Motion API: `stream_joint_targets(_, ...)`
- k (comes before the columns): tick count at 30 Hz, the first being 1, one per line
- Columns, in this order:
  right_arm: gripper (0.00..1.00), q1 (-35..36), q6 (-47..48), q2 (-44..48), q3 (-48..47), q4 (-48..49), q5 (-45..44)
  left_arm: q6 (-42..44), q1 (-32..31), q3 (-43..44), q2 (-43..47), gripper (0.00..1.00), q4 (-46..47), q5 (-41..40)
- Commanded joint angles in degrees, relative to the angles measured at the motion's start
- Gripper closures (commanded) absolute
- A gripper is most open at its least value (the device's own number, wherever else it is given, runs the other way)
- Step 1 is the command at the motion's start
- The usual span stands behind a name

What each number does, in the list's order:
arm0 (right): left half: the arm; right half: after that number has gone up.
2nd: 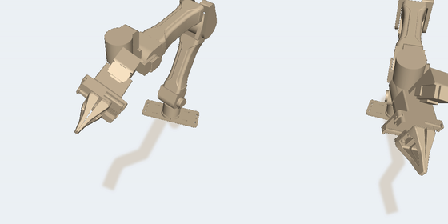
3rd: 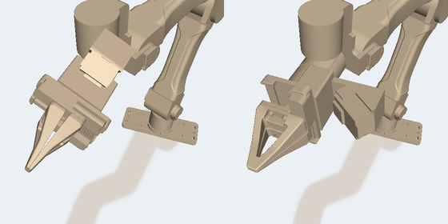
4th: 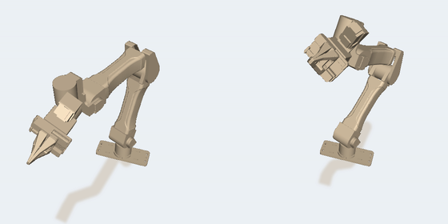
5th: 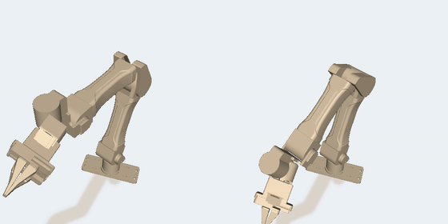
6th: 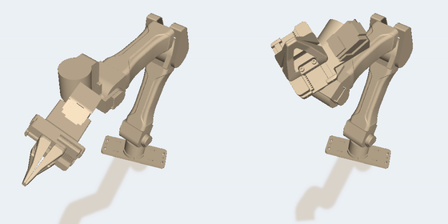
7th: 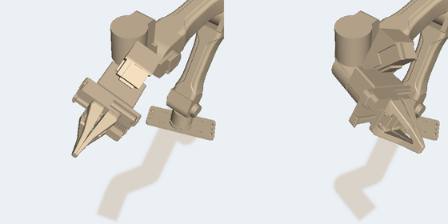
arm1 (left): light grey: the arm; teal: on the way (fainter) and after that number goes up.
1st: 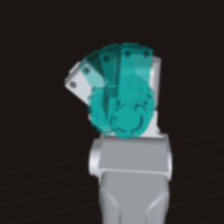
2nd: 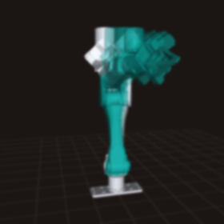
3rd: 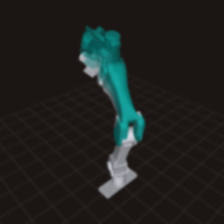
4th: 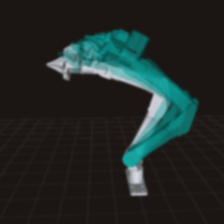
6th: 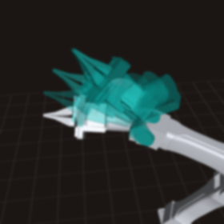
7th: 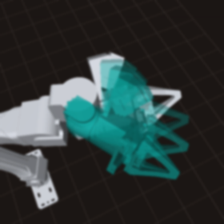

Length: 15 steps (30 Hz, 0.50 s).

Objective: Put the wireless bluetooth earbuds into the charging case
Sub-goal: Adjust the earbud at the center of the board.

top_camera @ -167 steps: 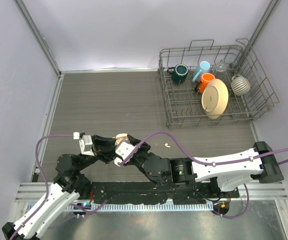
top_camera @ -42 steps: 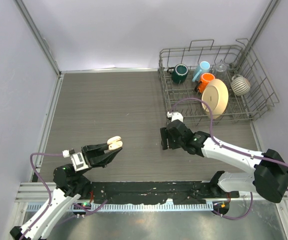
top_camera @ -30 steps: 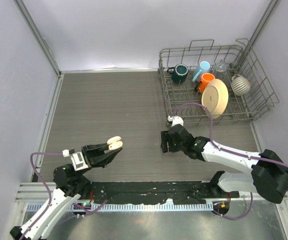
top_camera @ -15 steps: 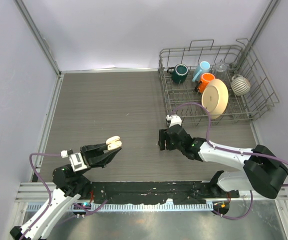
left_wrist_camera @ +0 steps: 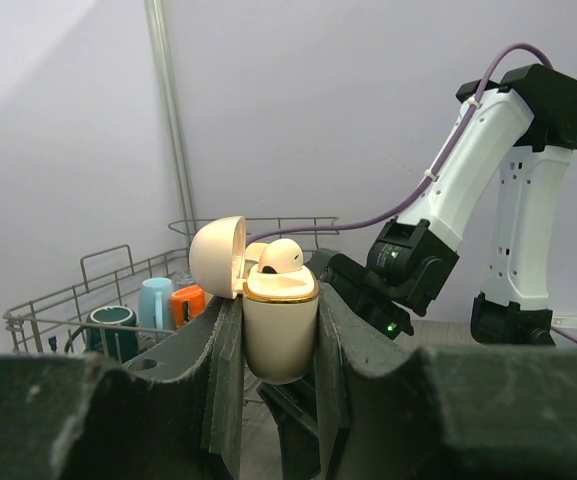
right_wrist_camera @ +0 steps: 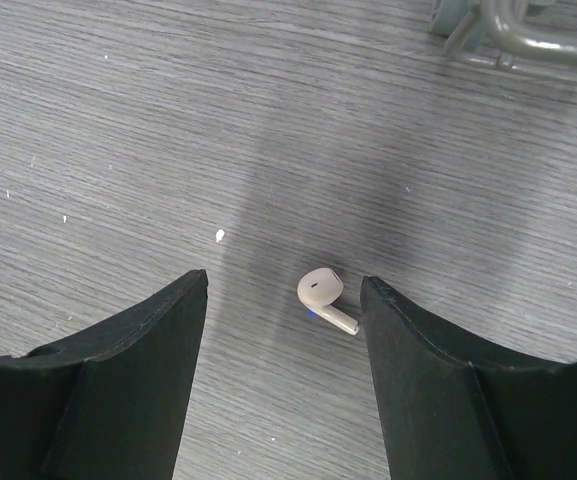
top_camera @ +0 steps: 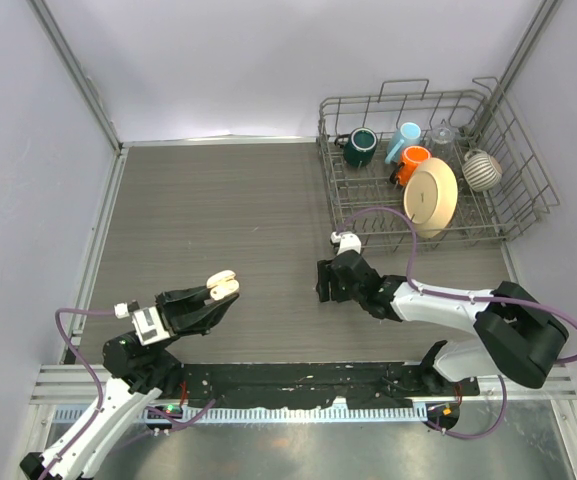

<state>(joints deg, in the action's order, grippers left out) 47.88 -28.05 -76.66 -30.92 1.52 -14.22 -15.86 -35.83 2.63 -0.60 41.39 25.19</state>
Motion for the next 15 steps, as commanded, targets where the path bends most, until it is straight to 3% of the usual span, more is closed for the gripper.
stream_joint_targets(1,0.32,-0.2,-1.8,0.2,-0.2,0.3,-0.5,-0.2,0.0,-3.8,3.0,1.0,3.7,-1.5)
stream_joint_targets(15,0.35,0.9,-5.3,-1.1,1.9,1.1,2.4,0.6,0.0,-3.5,2.8,1.0,2.8,-1.6)
